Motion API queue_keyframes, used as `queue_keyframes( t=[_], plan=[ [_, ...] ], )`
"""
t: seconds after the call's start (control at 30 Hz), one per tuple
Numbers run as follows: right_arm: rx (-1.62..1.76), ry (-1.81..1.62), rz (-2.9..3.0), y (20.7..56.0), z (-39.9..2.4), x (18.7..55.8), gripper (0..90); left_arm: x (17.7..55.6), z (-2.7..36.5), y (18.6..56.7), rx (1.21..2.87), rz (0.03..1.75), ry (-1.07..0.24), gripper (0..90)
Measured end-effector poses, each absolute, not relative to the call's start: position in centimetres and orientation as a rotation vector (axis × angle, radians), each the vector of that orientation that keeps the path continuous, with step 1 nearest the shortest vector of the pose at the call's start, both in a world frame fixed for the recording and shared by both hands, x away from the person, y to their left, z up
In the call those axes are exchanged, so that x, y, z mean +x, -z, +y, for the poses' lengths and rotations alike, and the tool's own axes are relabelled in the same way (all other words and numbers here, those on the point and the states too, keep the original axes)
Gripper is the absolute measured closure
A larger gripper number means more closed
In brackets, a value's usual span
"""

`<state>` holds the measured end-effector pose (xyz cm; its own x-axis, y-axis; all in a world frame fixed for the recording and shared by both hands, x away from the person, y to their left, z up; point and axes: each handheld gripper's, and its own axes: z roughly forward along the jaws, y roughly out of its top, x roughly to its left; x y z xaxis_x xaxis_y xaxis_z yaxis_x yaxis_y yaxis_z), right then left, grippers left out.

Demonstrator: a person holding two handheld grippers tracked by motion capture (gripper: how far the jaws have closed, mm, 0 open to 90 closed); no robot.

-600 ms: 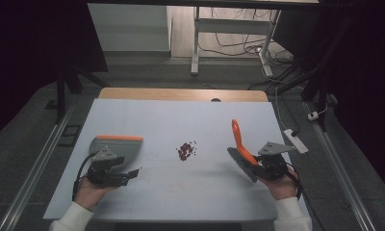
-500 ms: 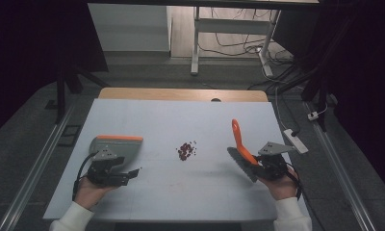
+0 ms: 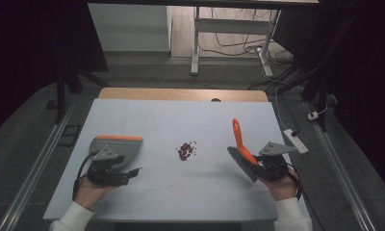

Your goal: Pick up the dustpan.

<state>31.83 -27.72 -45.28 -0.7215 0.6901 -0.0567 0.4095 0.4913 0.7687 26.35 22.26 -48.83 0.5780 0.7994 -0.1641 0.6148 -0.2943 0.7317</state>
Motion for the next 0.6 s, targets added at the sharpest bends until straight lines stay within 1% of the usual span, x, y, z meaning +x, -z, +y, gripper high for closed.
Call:
queue_keyframes(
  t=[0.17,0.43,0.6],
  plan=[
    [0.924,-1.093,2.382,45.3,-27.7,31.9,69.3,26.2,22.0,48.3,2.023,1.126,-0.302,21.7],
    [0.939,-1.123,2.362,45.0,-28.2,32.0,69.3,26.0,22.5,47.7,2.010,1.194,-0.312,21.7],
    [0.933,-1.130,2.355,44.9,-28.4,32.1,69.3,26.3,22.3,46.2,2.008,1.241,-0.319,21.5]
  ],
)
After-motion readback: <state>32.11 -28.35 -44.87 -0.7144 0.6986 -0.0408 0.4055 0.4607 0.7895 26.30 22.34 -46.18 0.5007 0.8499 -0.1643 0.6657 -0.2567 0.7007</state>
